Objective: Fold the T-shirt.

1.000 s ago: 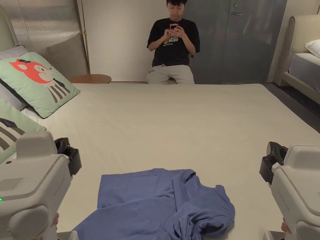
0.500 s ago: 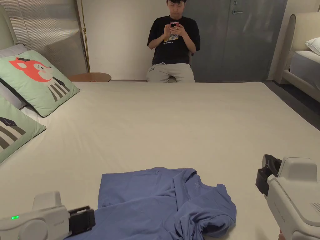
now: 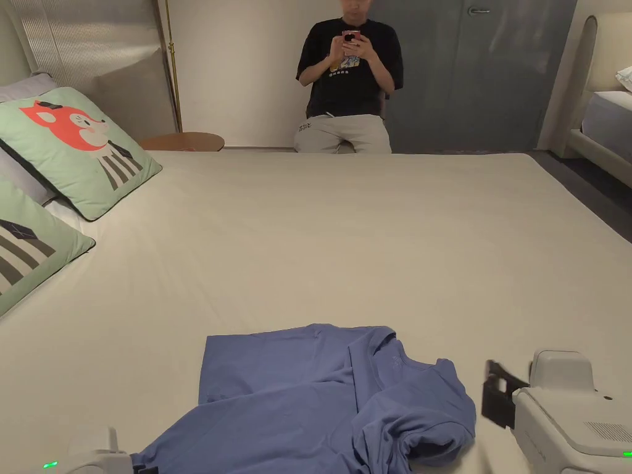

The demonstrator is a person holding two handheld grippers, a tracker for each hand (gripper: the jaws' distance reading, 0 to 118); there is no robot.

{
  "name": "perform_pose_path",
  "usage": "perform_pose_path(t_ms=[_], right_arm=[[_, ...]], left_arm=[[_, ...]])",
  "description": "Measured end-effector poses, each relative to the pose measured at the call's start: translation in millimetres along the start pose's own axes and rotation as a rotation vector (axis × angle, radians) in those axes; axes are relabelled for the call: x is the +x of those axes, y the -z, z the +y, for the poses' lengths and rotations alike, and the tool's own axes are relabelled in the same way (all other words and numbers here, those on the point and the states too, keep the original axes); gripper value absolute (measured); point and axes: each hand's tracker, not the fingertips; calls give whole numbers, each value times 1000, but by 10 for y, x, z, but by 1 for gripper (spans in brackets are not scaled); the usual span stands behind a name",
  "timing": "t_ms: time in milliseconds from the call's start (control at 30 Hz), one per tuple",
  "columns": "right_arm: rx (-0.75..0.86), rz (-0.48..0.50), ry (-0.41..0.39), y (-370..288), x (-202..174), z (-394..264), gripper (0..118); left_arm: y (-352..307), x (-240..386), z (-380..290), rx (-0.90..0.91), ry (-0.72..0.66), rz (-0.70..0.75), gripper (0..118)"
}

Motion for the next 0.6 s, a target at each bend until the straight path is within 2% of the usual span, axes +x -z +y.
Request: perform_pose_path(t_ms=[33,67,100,133,167,300,333,367,400,433,500,600], right_arm=[[-60,27,12,101,1,-59,118],[-118,43,22,180,-10,-111,118],[-135,70,33,217,-37,-176,118],[-164,71,24,231,-80,-209,118],[-206,75,24,272,-114,-248,118],[-342,134,32,470,-277,-407,117],[-349,170,36,492,-313,-424,107],[-353,193,39,509,-353,-430,84],[-369,207,39,530,-360,-449,42],[-372,194,24,543,-375,-459,10],[-331,176,-7,498,-431,-450,9],[-263,220,1,357,-381,-344,8]], left_arm=[[-30,28,10,5,4,6,10],[-56,43,7,17,8,18,3],[8,-19,29,31,11,28,3],[-12,-50,42,51,-17,-62,3],[-28,-55,56,39,-44,-77,3],[-57,-19,41,61,4,-46,3],[-59,-21,46,63,9,-46,3],[-214,66,-21,63,8,-50,3],[-245,76,-36,64,3,-59,2],[-265,78,-45,65,-4,-67,2],[-274,43,-25,73,-10,-74,2],[-436,18,1,110,-18,-104,2]])
